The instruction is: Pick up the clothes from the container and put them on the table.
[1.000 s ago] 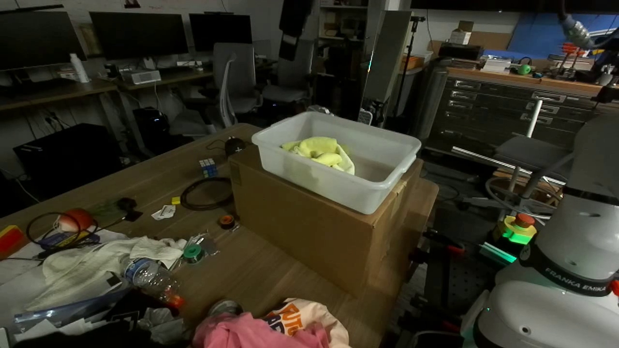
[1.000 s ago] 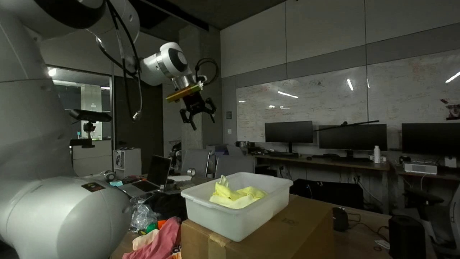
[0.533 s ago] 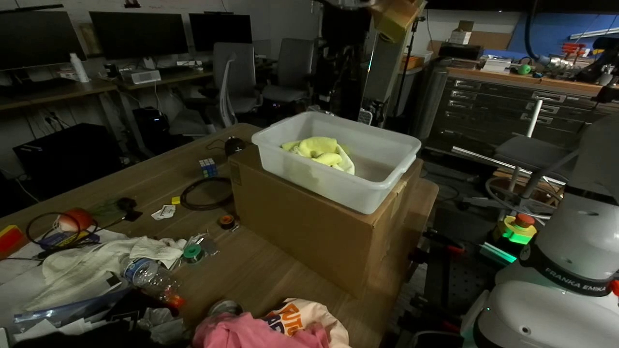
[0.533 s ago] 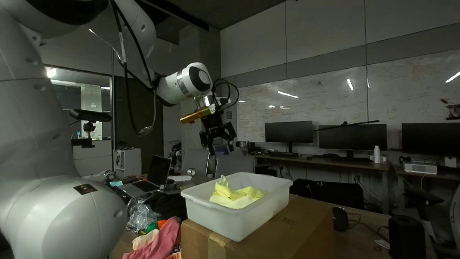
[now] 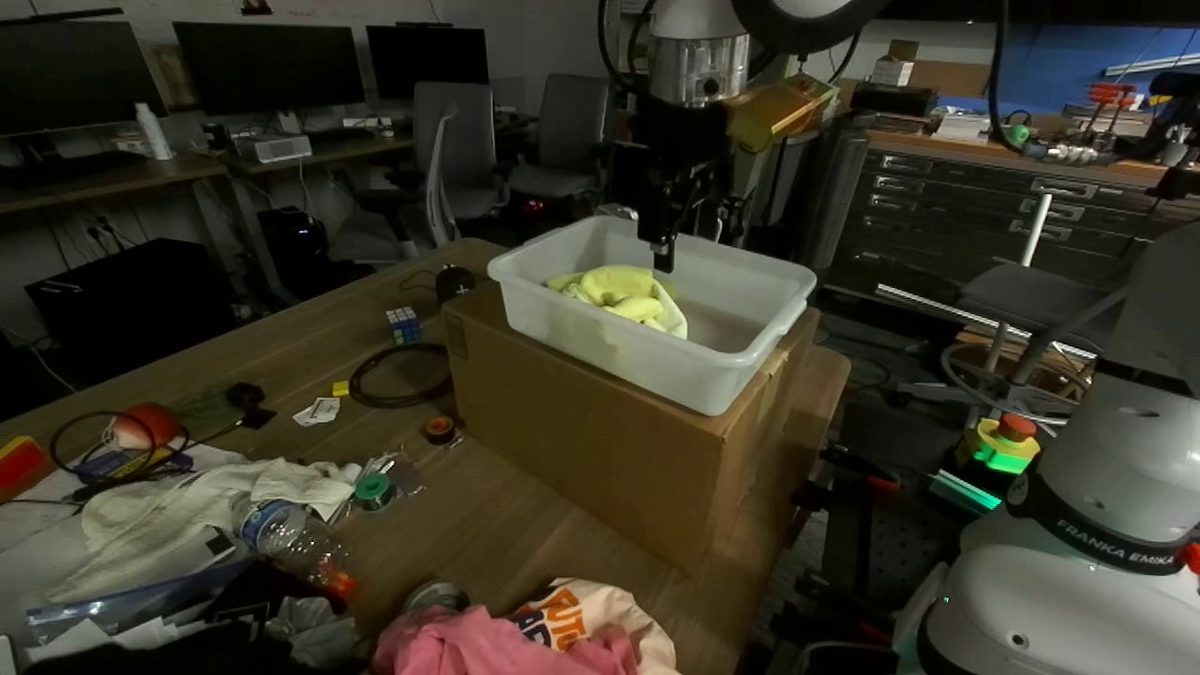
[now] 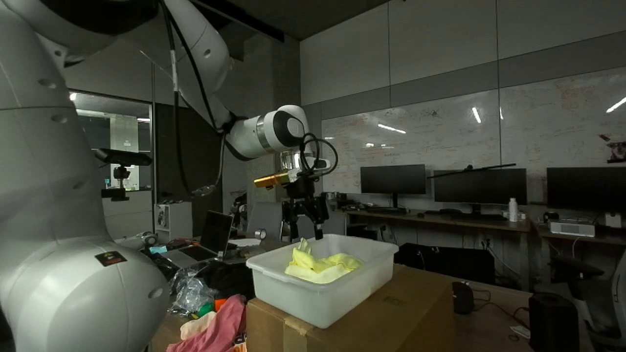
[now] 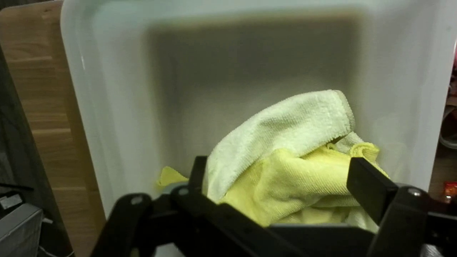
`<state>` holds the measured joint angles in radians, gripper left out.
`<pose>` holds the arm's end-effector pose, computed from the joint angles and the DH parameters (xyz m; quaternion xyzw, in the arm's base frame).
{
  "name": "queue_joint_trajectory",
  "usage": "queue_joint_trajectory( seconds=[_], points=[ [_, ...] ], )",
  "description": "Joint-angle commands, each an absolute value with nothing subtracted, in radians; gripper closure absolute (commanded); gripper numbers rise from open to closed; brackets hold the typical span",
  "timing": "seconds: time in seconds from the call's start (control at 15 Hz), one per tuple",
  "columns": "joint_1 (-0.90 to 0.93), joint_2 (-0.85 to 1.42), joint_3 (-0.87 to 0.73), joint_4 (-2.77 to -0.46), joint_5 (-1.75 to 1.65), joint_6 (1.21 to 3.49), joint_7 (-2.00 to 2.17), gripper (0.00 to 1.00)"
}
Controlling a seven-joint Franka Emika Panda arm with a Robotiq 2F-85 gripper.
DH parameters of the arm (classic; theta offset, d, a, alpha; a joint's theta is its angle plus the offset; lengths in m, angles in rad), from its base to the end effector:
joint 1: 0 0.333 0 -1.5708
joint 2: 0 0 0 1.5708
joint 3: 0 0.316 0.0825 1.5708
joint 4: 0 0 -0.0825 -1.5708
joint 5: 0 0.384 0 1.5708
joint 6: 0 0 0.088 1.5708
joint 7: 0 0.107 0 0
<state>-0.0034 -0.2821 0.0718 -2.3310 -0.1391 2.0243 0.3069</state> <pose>0.4552 0.0242 0.4472 0.9933 -0.0891 0.0006 0.0732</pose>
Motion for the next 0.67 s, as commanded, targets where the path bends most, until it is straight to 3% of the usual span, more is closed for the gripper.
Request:
queue_joint_trajectory(
  seconds=[0.0, 0.6],
  points=[
    [-0.004, -0.258, 0.056, -2.341, -0.081, 2.086, 0.303, 0.00],
    [0.003, -0.211, 0.065, -2.380, -0.059, 2.226, 0.304, 0.00]
  ],
)
